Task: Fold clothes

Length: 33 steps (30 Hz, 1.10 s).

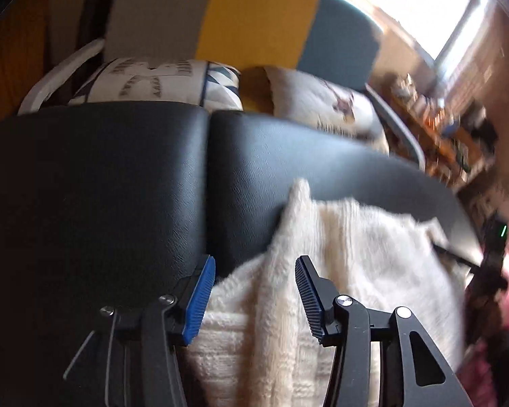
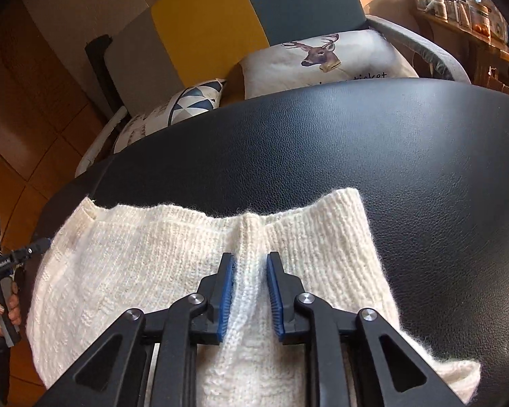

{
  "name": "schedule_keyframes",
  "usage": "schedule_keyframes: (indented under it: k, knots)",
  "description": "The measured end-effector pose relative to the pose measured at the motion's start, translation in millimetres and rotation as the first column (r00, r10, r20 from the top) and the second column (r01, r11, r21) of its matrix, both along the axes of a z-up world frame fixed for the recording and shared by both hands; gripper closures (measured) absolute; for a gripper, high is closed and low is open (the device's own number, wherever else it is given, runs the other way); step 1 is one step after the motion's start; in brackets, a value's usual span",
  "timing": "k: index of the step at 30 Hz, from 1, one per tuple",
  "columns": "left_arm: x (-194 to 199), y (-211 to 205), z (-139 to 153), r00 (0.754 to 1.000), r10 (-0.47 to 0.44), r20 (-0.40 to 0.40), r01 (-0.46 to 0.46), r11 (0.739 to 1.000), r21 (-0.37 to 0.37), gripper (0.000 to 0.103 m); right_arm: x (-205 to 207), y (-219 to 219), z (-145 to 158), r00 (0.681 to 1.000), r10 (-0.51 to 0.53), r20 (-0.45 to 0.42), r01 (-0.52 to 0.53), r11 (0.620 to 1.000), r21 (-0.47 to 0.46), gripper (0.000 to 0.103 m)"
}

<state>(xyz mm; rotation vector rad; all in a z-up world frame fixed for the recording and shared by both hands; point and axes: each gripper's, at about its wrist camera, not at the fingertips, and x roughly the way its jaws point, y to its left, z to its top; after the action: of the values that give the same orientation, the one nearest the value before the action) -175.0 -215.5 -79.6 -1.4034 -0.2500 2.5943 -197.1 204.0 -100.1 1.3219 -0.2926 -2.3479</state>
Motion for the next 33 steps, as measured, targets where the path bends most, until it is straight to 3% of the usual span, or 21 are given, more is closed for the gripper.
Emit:
schedule_keyframes:
  k: [2, 3, 4, 7, 10, 13, 16, 17, 21, 24, 26, 30, 33]
  knots:
    - [2.3, 17.5, -3.9, 0.998, -0.055, -0.01, 0.054, 0.994, -0.092, 0.058, -2.0, 2.2, -0.8, 1.0, 0.0, 0.006, 0.001, 1.0, -0.015, 0.084]
    - [4.2, 20.7, -3.5, 0.998, -0.051, -0.02, 0.049, 0.993, -0.111, 0.07, -4.5, 3.2, -1.3, 1.0, 0.001, 0.008, 0.0, 1.0, -0.018, 0.084]
    - [7.1, 18.0, -0.1, 0.999, -0.026, -0.036, 0.022, 0.995, -0.101, 0.097, -5.0, 3.6, -0.9, 1.0, 0.001, 0.009, -0.001, 1.0, -0.018, 0.084]
    - [15.1, 6.0, 7.3, 0.996, 0.059, -0.067, -0.064, 0.996, -0.061, 0.097, -6.7, 4.9, -0.9, 1.0, -0.002, 0.006, 0.002, 1.0, -0.016, 0.084]
    - [12.7, -29.1, -15.2, 0.983, 0.18, 0.037, -0.182, 0.983, 0.039, 0.097, -7.3, 5.1, -2.3, 1.0, -0.014, 0.003, 0.014, 1.0, -0.019, 0.084]
    - [10.7, -43.7, -30.9, 0.977, 0.199, 0.079, -0.208, 0.97, 0.122, 0.093, -8.3, 5.0, -3.4, 1.0, -0.014, 0.006, 0.015, 1.0, -0.022, 0.084]
    - [11.7, -42.5, -23.0, 0.976, 0.206, 0.071, -0.214, 0.967, 0.135, 0.087, -8.3, 9.0, -4.8, 1.0, -0.018, 0.013, 0.018, 0.999, -0.047, 0.084]
    - [13.8, -41.4, -17.7, 0.975, 0.213, 0.061, -0.219, 0.968, 0.124, 0.081, -8.4, 9.5, -4.9, 1.0, -0.019, 0.016, 0.019, 0.998, -0.052, 0.084]
    - [33.9, -36.7, 10.7, 0.965, 0.259, -0.042, -0.258, 0.966, 0.038, 0.077, -10.0, 9.5, -3.3, 0.999, -0.019, 0.03, 0.021, 0.998, -0.057, 0.084]
    - [59.2, -25.7, 26.7, 0.966, 0.233, -0.114, -0.224, 0.971, 0.082, 0.07, -8.6, 15.9, 8.5, 0.997, -0.033, 0.07, 0.039, 0.995, -0.097, 0.077]
    - [73.5, -13.5, 32.9, 0.97, 0.192, -0.15, -0.18, 0.979, 0.093, 0.06, -0.3, 24.4, 25.4, 0.999, -0.041, 0.03, 0.044, 0.993, -0.106, 0.077]
    - [80.5, 14.6, 27.4, 0.984, 0.098, -0.148, -0.087, 0.993, 0.083, 0.06, 13.3, 51.4, 44.7, 0.997, -0.073, 0.011, 0.073, 0.994, -0.079, 0.077]
    - [73.8, 37.6, 26.4, 0.987, 0.036, -0.154, -0.03, 0.999, 0.045, 0.06, 12.4, 57.2, 44.1, 0.998, -0.063, 0.029, 0.063, 0.998, 0.0, 0.077]
